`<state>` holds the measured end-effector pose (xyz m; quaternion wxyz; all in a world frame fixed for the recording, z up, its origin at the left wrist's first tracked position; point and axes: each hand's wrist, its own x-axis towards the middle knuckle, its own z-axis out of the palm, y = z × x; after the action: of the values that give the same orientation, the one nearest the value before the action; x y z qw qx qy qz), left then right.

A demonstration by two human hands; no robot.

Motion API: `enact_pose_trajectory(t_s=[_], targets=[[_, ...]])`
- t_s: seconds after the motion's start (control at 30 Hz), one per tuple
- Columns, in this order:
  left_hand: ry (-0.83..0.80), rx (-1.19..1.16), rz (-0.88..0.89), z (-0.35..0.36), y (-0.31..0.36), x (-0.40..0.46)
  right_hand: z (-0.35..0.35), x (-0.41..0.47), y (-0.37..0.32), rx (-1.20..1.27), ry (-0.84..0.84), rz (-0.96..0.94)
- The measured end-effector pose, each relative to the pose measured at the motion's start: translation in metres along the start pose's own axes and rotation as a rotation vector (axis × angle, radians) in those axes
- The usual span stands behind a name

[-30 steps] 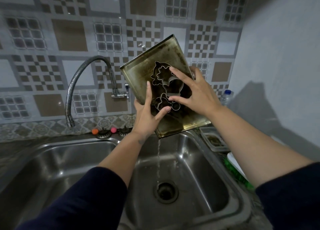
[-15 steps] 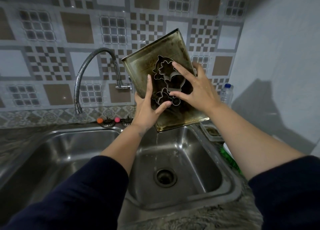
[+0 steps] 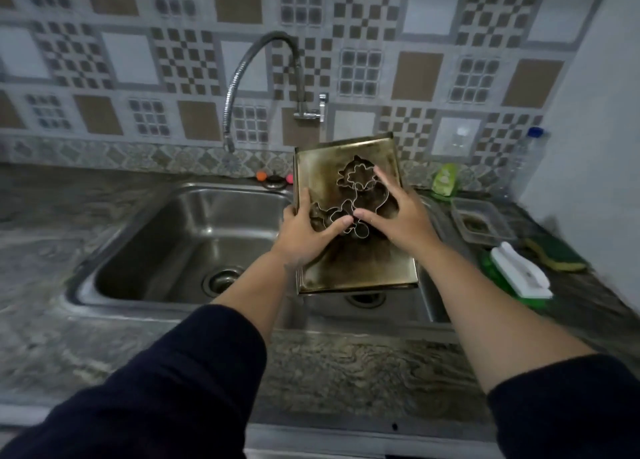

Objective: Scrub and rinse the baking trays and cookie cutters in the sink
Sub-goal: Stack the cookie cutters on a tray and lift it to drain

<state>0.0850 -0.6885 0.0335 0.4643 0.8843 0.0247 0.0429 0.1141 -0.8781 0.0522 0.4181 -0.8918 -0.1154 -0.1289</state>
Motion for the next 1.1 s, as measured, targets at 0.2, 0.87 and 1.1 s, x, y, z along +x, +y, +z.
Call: enact_pose_trajectory(t_s=[0.2, 0.87, 1.1], targets=[[0.095, 0.044, -0.11, -0.063, -0.058, -0.042, 0.077, -0.024, -0.044, 0.105, -0.142, 0.027], [0.319, 0.139, -0.371, -0.392, -0.273, -0.162, 0.388, -0.092, -0.318, 0.336, -0.51, 0.023], [0.338, 0.098, -0.38, -0.446, -0.324, -0.123, 0.463, -0.048, -0.35, 0.317, -0.573, 0.041]])
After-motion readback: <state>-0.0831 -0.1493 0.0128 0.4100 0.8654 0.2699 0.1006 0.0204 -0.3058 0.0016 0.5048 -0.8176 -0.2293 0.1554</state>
